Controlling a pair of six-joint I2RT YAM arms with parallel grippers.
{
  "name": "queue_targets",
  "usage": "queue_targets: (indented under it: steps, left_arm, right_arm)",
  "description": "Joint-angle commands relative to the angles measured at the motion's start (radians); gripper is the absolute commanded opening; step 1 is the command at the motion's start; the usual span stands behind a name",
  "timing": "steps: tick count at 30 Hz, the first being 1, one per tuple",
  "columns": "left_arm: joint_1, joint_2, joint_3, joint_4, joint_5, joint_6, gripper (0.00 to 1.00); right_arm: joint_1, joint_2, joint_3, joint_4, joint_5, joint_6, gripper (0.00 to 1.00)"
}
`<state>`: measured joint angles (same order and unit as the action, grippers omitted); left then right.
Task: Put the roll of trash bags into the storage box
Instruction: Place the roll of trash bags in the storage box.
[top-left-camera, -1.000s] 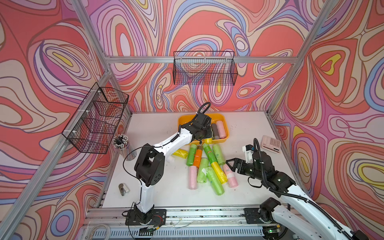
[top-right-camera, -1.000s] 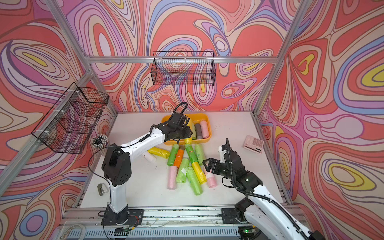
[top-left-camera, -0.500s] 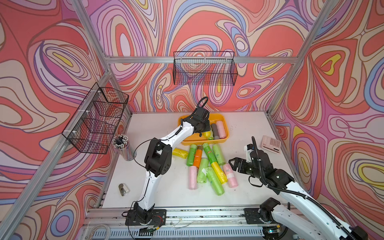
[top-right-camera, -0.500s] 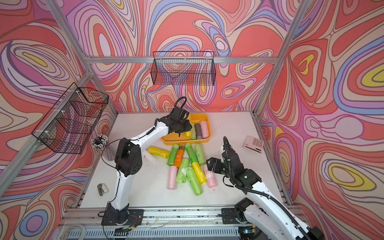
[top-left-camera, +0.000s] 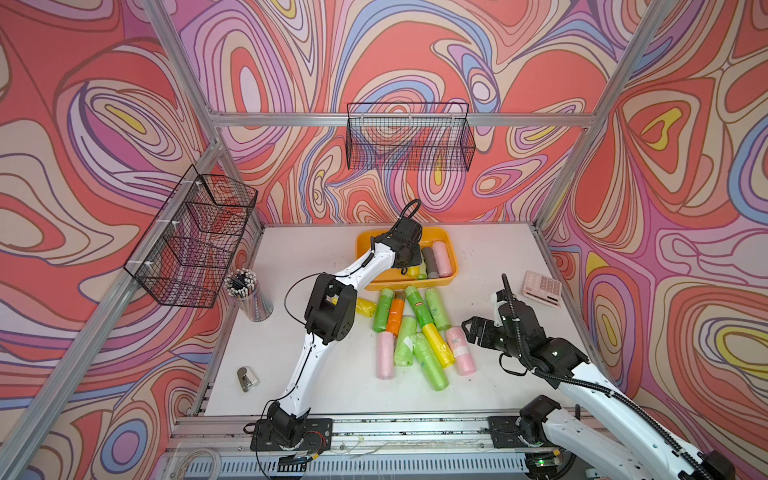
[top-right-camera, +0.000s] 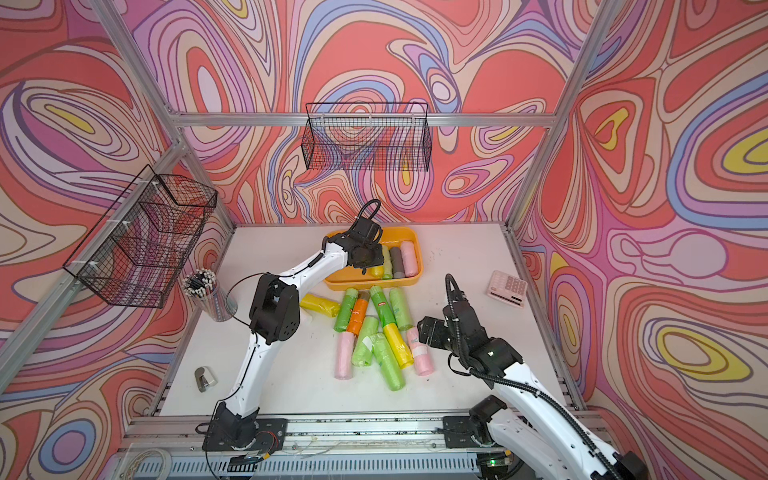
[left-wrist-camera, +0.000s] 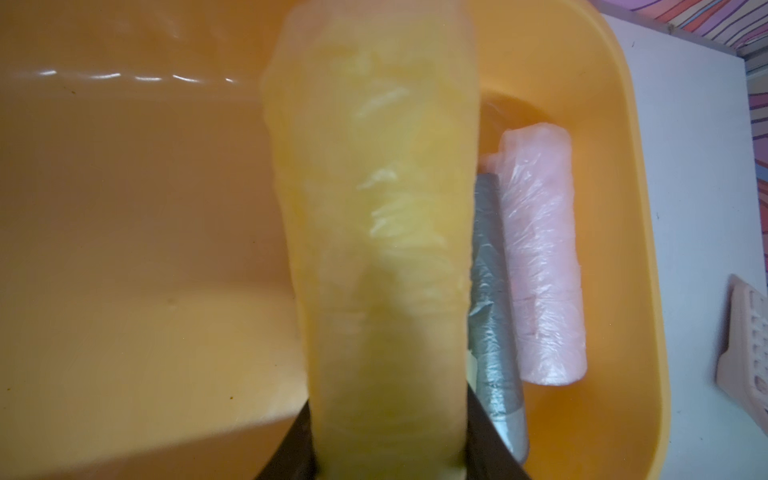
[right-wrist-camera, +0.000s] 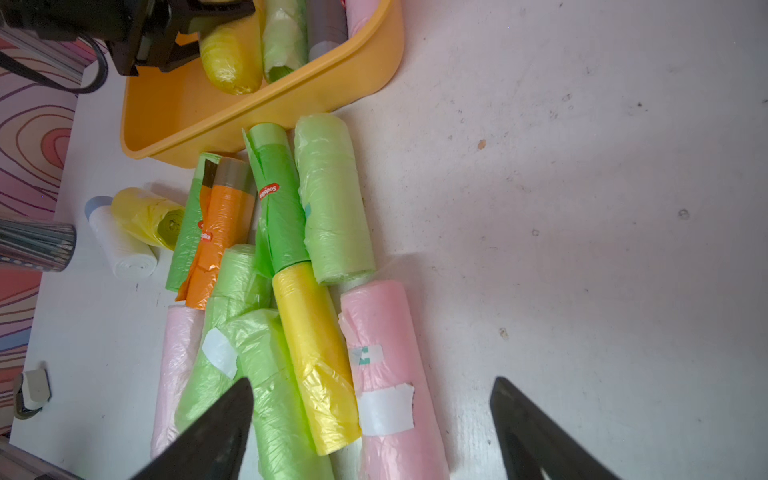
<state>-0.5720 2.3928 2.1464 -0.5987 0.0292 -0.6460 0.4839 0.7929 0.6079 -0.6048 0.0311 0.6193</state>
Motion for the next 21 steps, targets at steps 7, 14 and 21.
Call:
queue_targets:
  steps: [7, 14, 21]
  left_arm:
    - [0.027, 0.038, 0.073, -0.032, -0.035, 0.012, 0.09]
    - [0.032, 0.056, 0.090, -0.026, -0.014, 0.013, 0.23]
    - [0.031, 0.058, 0.087, -0.018, 0.024, -0.002, 0.49]
  right_arm:
    - [-0.002, -0.008, -0.003, -0.016, 0.023, -0.001, 0.91]
    - [-0.002, 0.017, -0.001, -0.018, 0.013, -0.005, 0.91]
    - [-0.001, 0.060, 0.009, -0.041, 0.025, 0.004, 0.91]
